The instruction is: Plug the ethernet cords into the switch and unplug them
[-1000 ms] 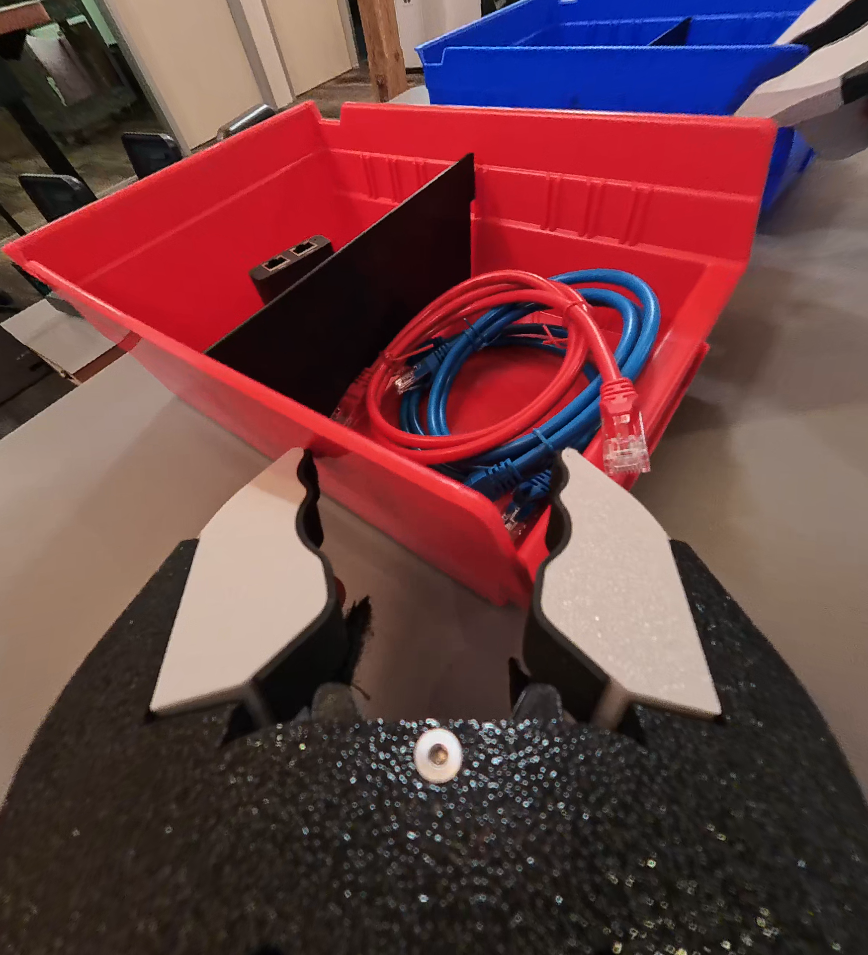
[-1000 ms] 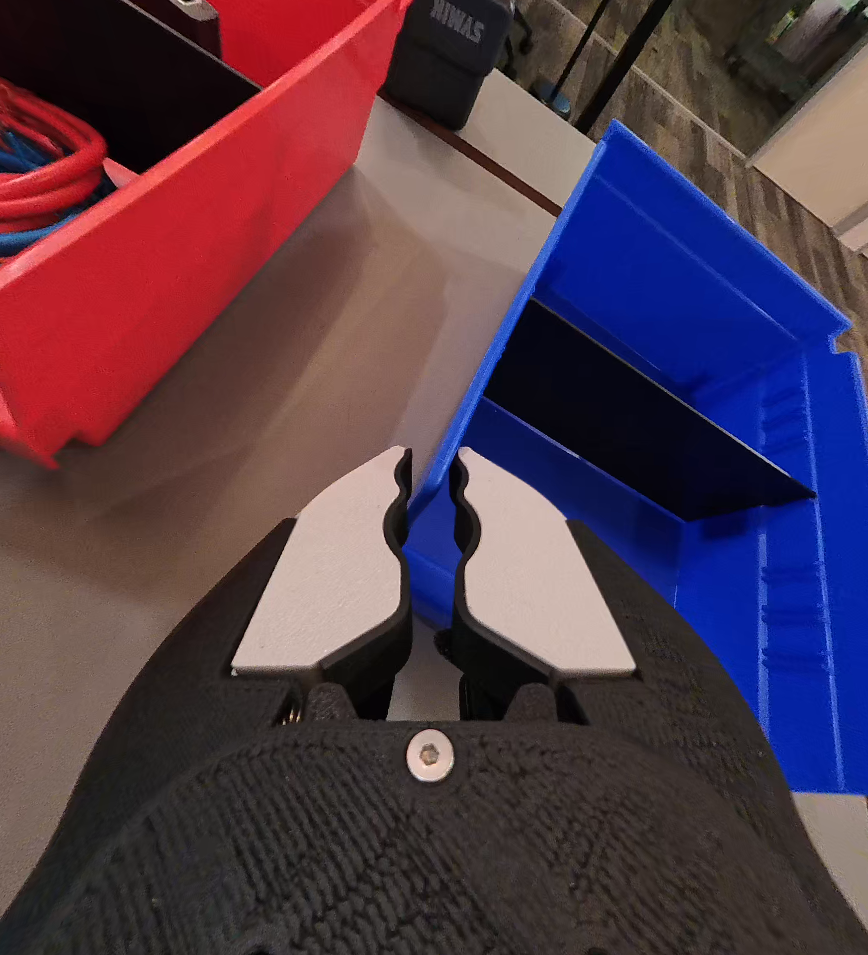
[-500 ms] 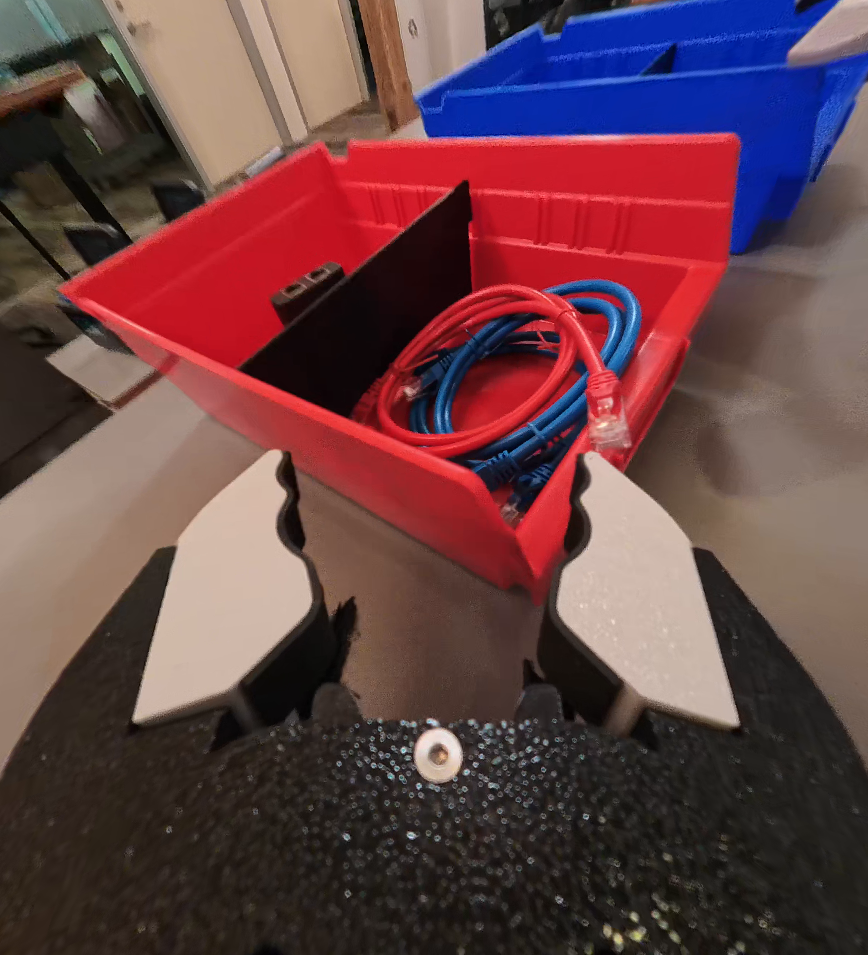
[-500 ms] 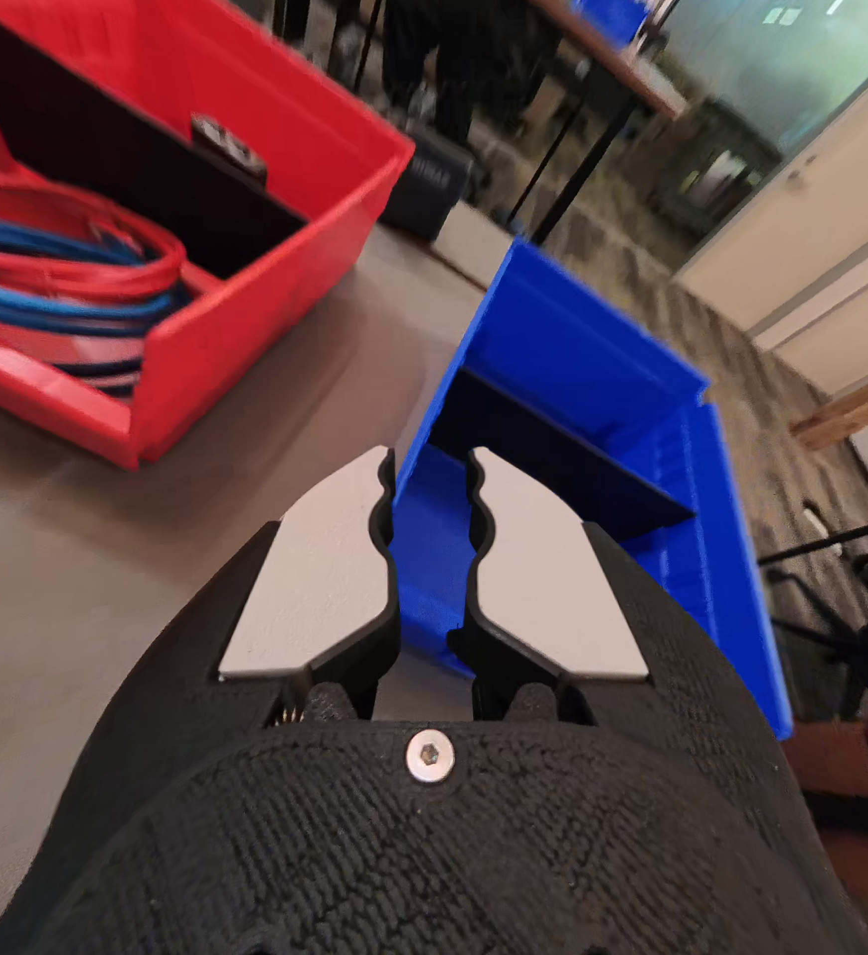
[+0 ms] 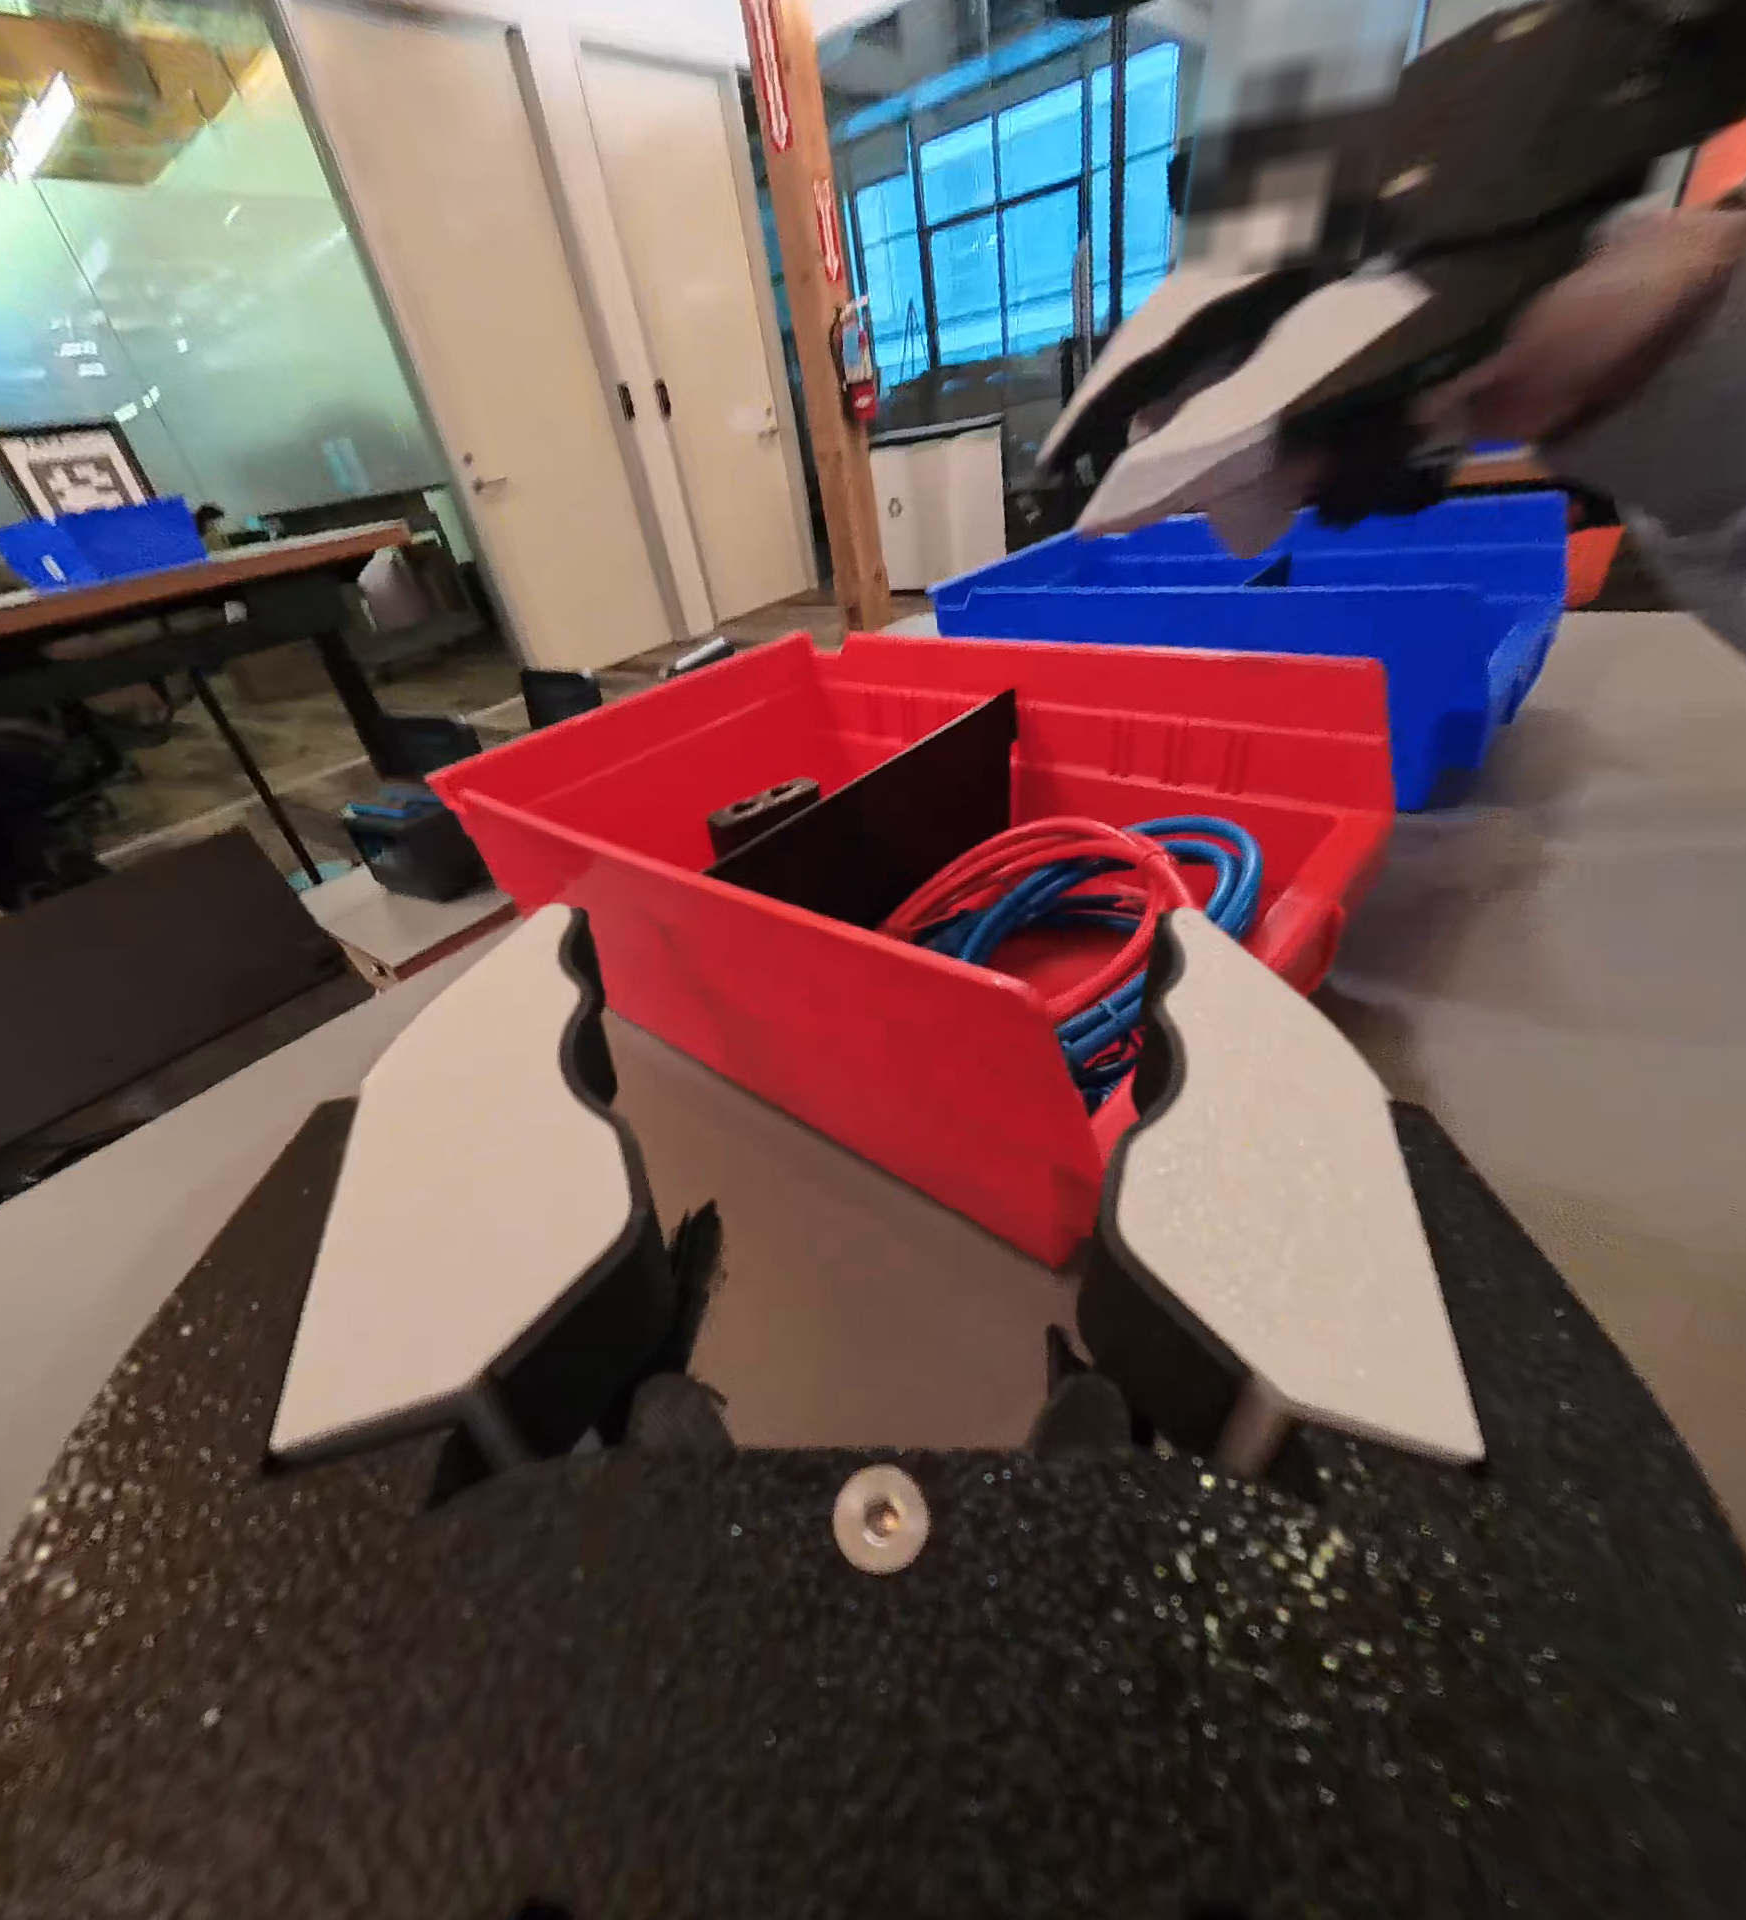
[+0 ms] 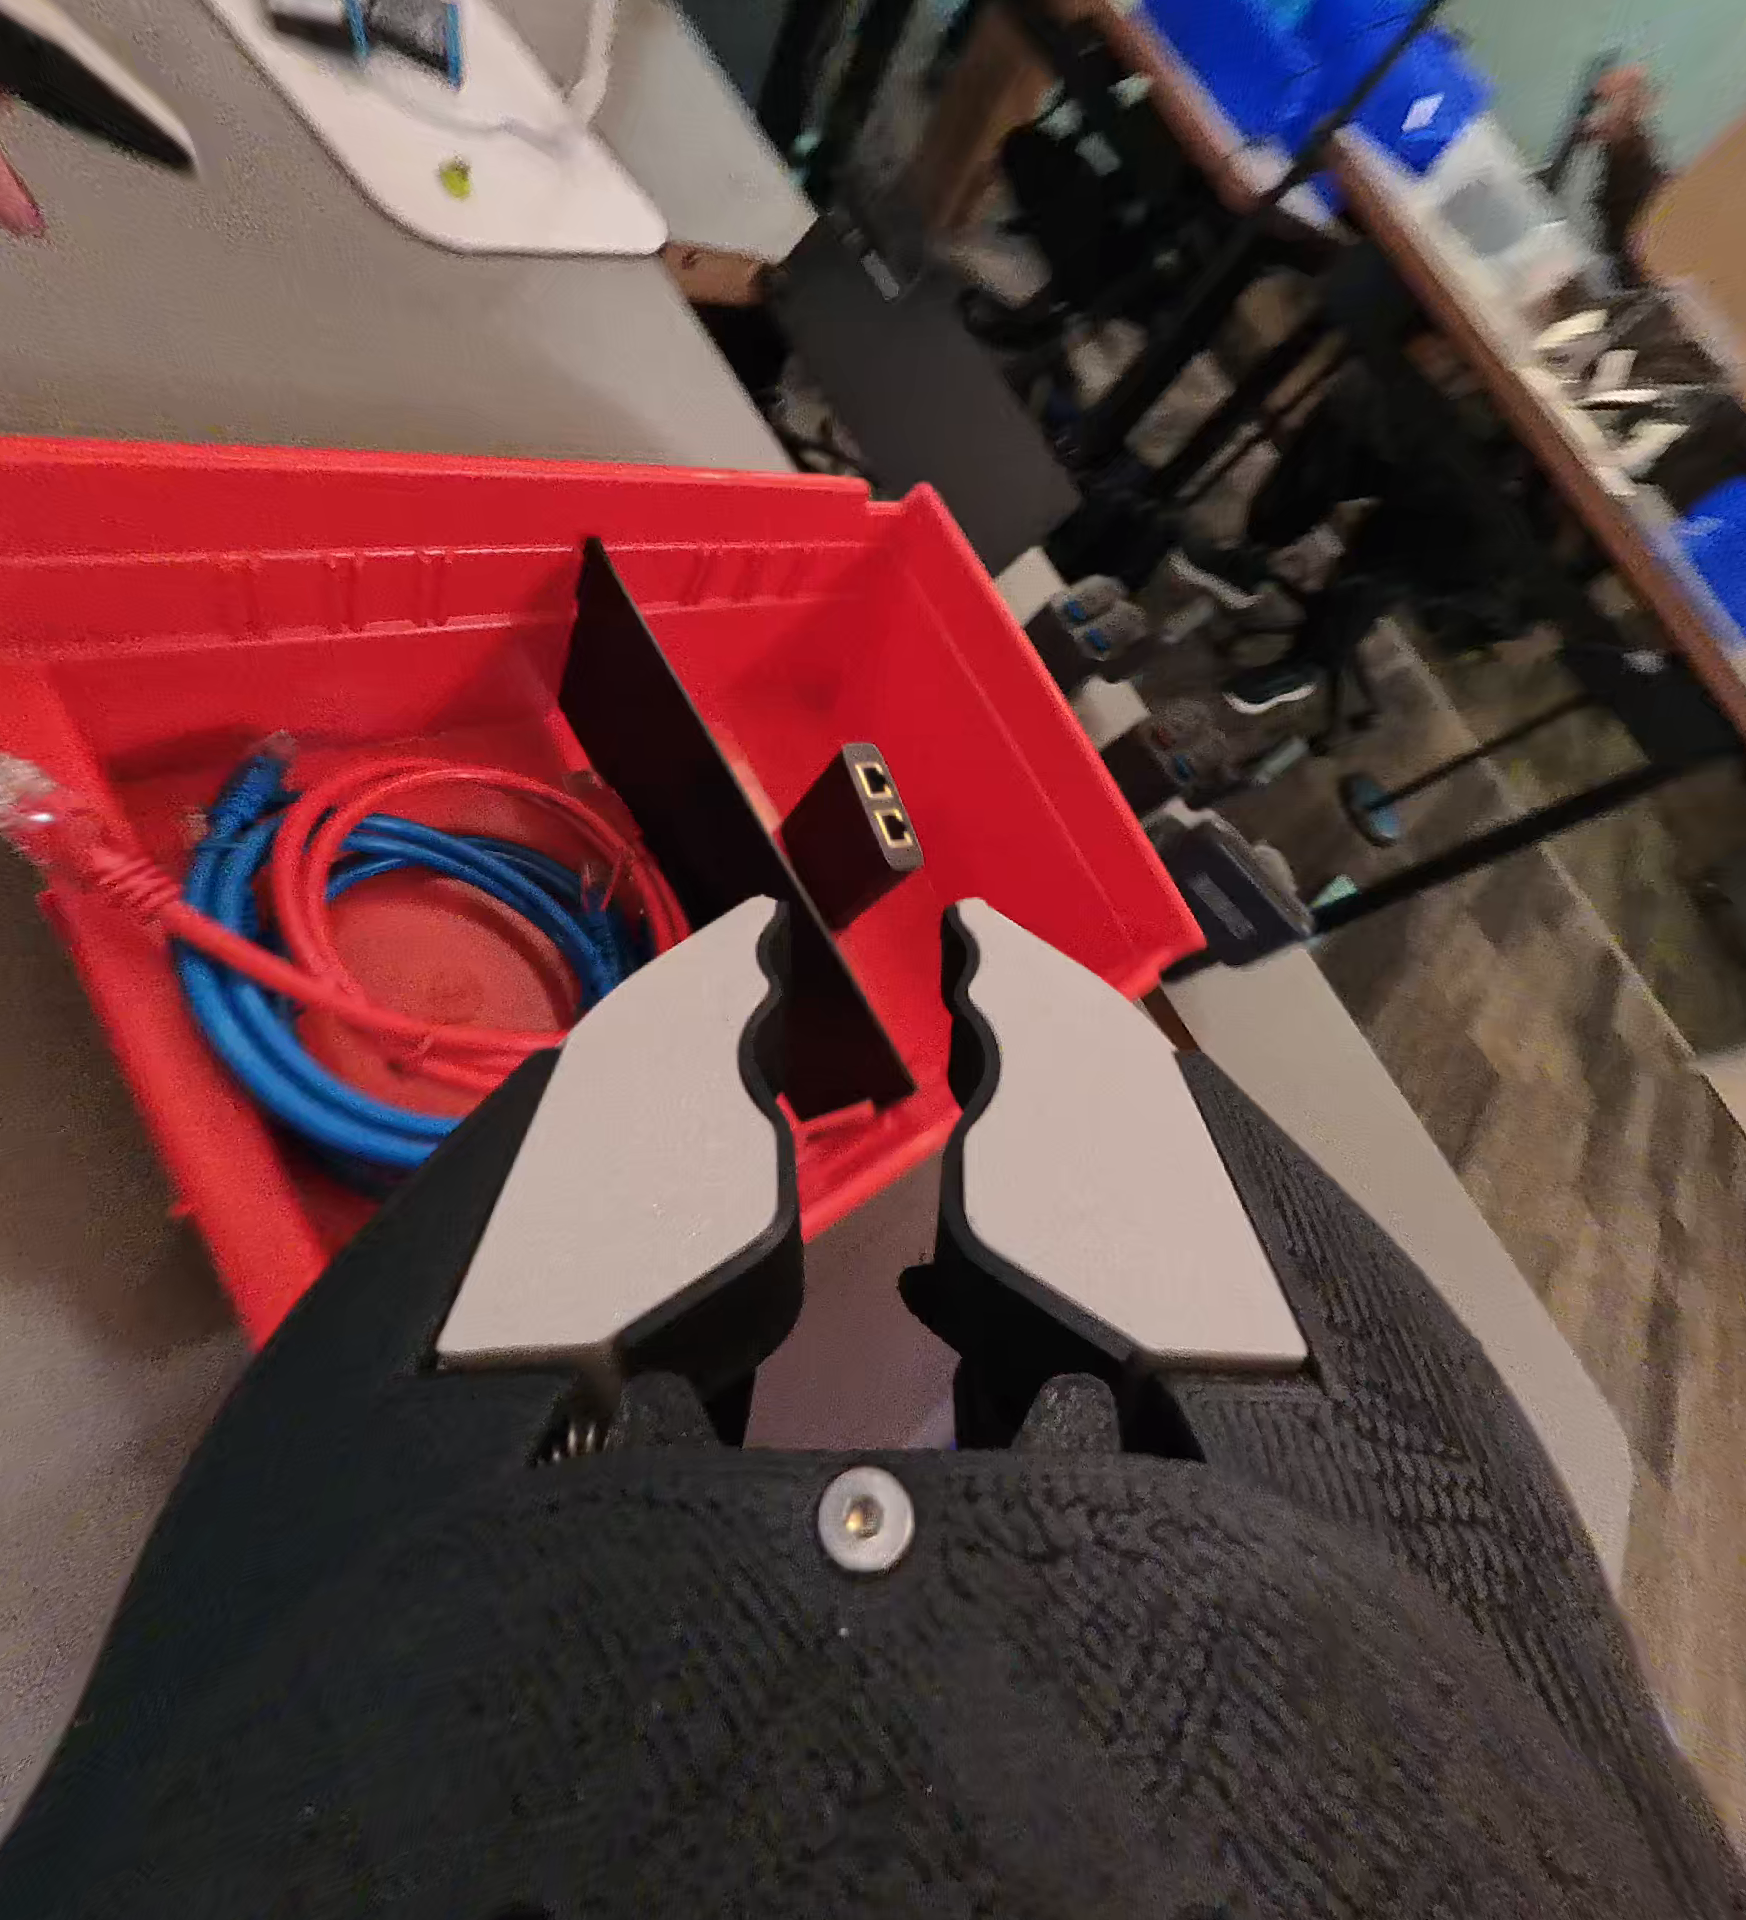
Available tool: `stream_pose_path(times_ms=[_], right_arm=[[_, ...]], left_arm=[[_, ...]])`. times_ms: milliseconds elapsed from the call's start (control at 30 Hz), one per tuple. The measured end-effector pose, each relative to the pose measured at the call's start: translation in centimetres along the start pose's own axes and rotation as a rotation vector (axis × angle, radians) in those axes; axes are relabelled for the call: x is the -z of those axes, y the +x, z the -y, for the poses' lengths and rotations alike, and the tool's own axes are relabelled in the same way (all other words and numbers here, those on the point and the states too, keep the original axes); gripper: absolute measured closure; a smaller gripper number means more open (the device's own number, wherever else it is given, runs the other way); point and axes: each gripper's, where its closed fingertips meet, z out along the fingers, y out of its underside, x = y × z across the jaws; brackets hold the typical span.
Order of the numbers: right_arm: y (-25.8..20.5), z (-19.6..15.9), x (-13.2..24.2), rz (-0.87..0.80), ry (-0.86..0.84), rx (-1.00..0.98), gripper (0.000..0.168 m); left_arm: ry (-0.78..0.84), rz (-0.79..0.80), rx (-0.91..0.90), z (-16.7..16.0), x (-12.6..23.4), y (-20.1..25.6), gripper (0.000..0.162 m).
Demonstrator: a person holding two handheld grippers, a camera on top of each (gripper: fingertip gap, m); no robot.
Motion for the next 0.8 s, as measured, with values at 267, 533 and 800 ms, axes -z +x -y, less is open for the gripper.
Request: stream_pose_path(times_ms=[267,533,800], right_arm=[[0.5,-1.8,-12.6,0.38,-0.403,0.145,0.142],[-0.7,-5.9,-16.5,0.574,-0.721,0.21,0.117],[-1.5,-9.1,-18.2,0.6,-0.896,0.301,0.133]], left_arm=[[0.111,-0.028,0.093,1.0,0.6,-0.7,0.069],[0.095,0.032,0.04,0.9,0.5,-1.4,0.071],[0.117,0.036,0.047,1.6,0.7,-1.2,0.071]])
